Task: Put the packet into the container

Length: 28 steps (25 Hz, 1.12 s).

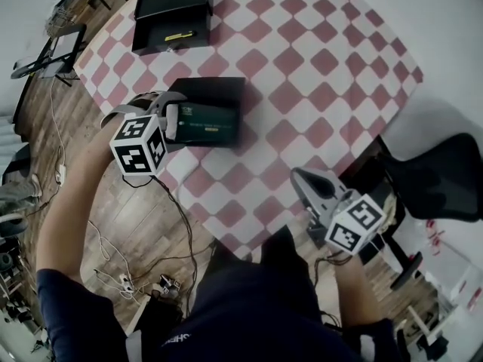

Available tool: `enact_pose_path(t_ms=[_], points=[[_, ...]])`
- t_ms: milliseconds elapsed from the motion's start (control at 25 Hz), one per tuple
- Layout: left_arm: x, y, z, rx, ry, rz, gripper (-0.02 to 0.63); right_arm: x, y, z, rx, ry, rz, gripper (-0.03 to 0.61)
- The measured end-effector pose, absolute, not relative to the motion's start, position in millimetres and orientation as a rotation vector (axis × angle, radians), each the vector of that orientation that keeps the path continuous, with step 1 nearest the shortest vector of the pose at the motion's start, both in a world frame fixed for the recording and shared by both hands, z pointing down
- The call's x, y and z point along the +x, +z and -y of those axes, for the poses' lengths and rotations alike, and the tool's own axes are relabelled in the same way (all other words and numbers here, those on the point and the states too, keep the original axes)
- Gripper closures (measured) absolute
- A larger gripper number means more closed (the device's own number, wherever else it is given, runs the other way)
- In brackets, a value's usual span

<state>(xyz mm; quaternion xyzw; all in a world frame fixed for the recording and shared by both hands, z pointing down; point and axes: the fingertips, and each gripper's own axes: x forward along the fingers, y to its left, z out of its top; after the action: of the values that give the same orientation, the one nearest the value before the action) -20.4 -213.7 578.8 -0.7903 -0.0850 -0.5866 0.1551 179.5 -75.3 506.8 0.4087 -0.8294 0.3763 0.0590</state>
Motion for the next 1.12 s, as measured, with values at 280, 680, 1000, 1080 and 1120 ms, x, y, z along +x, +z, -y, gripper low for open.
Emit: enact_pose_path(t_ms=[280,680,1000,1080,1120], points=[[-21.4,599.6,216.5,-2.286,-1.695,0.253,0.166,179.0,511.9,73.0,1.243,1.156,2.493,0.562],[-40.2,599.5,218.6,-2.319,-1.736,0.191,0.163,153.6,509.5,79.8,1.194,1.146,2.495,0.561],[-52.8,571.5,220.7,-2.434,-1.630,0.014,0.164,135.3,506.4,82.2,1.157,1.125,2.505,0.561],[-53.0,567.5,217.8,-2.460,-1.606,-0.015,0.165,130.0,502.1,82.7,1.151,1.109,2.512,0.562],[-52.1,564.8,216.2,-2.479,-1.587,-0.034,0.166,128.3,499.3,83.2,1.150,1.097,2.516,0.561]])
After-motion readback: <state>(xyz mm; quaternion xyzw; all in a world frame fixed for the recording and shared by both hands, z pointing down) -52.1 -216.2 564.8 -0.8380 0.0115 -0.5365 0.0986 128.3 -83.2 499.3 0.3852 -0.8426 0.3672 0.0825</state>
